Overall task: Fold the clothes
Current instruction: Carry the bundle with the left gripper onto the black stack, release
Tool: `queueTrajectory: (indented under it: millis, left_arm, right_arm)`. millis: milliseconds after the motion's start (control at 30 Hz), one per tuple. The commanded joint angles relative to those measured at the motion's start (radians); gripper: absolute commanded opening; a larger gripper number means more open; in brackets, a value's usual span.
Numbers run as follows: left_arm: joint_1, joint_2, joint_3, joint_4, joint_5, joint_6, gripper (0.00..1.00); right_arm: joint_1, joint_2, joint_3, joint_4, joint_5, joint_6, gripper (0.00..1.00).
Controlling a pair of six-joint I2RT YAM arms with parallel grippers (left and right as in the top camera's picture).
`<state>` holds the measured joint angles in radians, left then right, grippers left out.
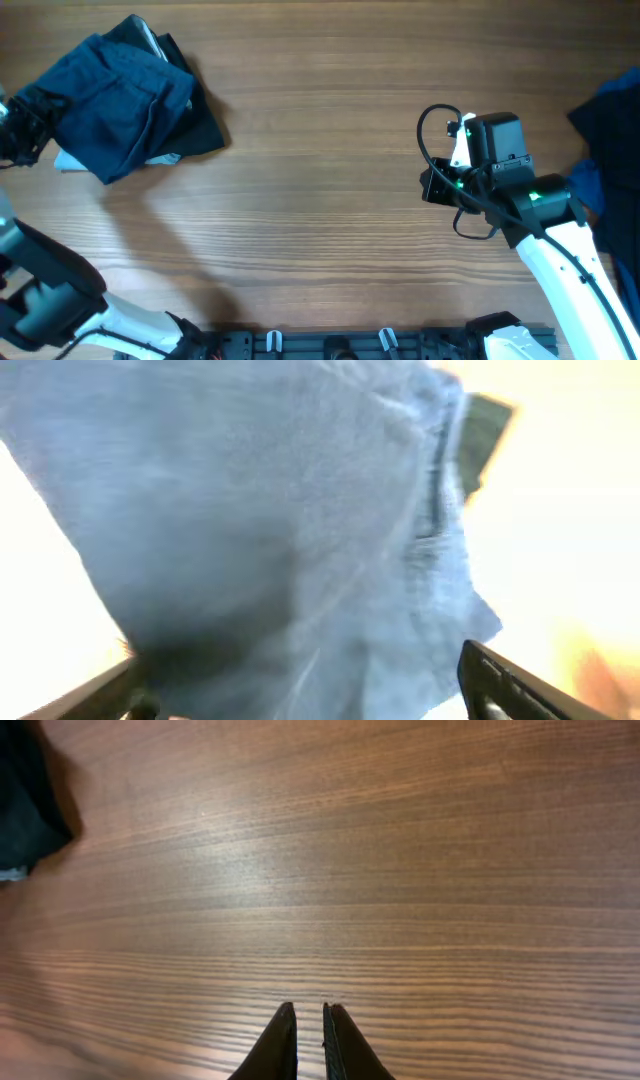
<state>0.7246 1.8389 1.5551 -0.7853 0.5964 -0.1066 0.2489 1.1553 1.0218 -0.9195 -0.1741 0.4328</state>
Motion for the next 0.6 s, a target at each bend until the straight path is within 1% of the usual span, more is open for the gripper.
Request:
queueTrajectory:
  millis: [0,33,67,100,133,200,233,267,300,333,367,400,467,567]
  left_arm:
    - [-0.067,-0.021,0.01,0.007,0.011,-0.006,0.5]
    - [-0.084,-0.021,0.01,0.006,0.0,-0.006,0.5]
    - [-0.097,-0.021,0.01,0.0,-0.003,-0.006,0.64]
    - [-0.106,-0.021,0.01,0.014,-0.003,-0.006,0.73]
    - [-0.113,-0.021,0.01,0.025,-0.013,-0.007,0.69]
    - [-0.112,-0.021,0.01,0.013,-0.061,-0.007,0.57]
    - [-0.112,-0.021,0.01,-0.017,-0.101,-0.007,0.55]
    - [-0.11,-0.021,0.01,-0.056,-0.154,-0.009,0.63]
    - [-0.11,-0.021,0.01,-0.098,-0.209,-0.066,0.86]
    - [-0.109,-0.023,0.01,-0.133,-0.212,-0.14,0.94]
    - [-0.109,-0.027,0.01,-0.161,-0.213,-0.18,0.99]
    - [-0.109,-0.035,0.01,-0.194,-0.212,-0.198,0.99]
    - [-0.109,-0.062,0.01,-0.239,-0.221,-0.198,1.0]
    - [-0.105,-0.153,0.011,-0.293,-0.249,-0.201,1.0]
  right_arm:
    - [0.004,-0.007,0.004,0.003,0.021,-0.014,0.1]
    - [0.004,-0.007,0.004,0.0,0.021,-0.014,0.1]
    - [0.004,-0.007,0.004,-0.002,0.021,-0.015,0.1]
    - [0.004,-0.007,0.004,-0.002,0.021,-0.014,0.11]
    - [0.004,-0.007,0.004,-0.002,0.021,-0.015,0.11]
    - [0.004,-0.007,0.004,-0.005,0.021,-0.016,0.11]
    - [0.004,-0.007,0.004,-0.009,0.021,-0.018,0.11]
    - [0.004,-0.007,0.004,-0.013,0.021,-0.018,0.11]
    - [0.004,-0.007,0.004,-0.014,0.021,-0.019,0.11]
    - [0.004,-0.007,0.004,-0.011,0.024,-0.019,0.11]
    - [0.004,-0.007,0.004,-0.009,0.025,-0.019,0.11]
    - [0.004,-0.007,0.004,-0.007,0.025,-0.023,0.11]
    - [0.004,-0.007,0.004,-0.008,0.025,-0.028,0.11]
    - [0.004,-0.007,0.004,-0.002,0.025,-0.041,0.11]
